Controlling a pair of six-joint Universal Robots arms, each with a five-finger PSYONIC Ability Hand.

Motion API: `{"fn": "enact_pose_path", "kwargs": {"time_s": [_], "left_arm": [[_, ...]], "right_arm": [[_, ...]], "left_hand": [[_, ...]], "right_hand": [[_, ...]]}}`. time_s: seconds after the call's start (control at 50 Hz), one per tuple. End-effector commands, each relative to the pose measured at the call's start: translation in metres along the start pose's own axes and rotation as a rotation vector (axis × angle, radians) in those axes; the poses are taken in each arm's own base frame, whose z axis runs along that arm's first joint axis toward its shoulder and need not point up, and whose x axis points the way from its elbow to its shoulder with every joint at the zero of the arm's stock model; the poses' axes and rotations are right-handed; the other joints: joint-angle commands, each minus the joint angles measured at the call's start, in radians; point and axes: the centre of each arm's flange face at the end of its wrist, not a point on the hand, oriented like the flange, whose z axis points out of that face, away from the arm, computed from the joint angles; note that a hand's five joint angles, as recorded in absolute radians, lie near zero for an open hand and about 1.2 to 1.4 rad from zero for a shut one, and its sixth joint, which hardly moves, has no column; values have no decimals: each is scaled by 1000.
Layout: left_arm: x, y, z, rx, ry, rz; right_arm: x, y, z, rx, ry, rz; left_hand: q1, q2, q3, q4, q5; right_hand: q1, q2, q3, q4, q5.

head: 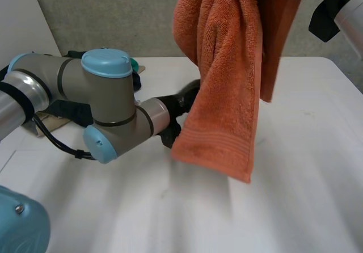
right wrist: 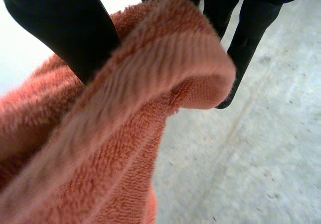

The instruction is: Fold the laundry.

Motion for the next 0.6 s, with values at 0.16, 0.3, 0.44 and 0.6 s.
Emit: {"fn": "enact_pose_path", "kwargs": {"time_s": [0.16,0.3,0.44,0.6], "left_arm": [[15,-144,-84,486,-154,325],[43,-160,-98,502,-162,544],[41,-115,-75,303,-200,663],[49,-94,-79,190,-252,782]], "right_arm": [[47,127,-22,-346,148,-112],[24,180,-61,-574,37,-86],[-8,233,-107,-874,-142,-160],[17,221,-75,-858,-14,-214]], "left_hand": [[235,294,303,295,302],[235,294,303,295,302],[235,294,303,295,302],[235,294,303,295,302]], "right_hand": [[311,220,207,200,255],[311,220,207,200,255],[-32,-123,-136,-144,-88],[-840,-931,-944,-951,-896]]}}
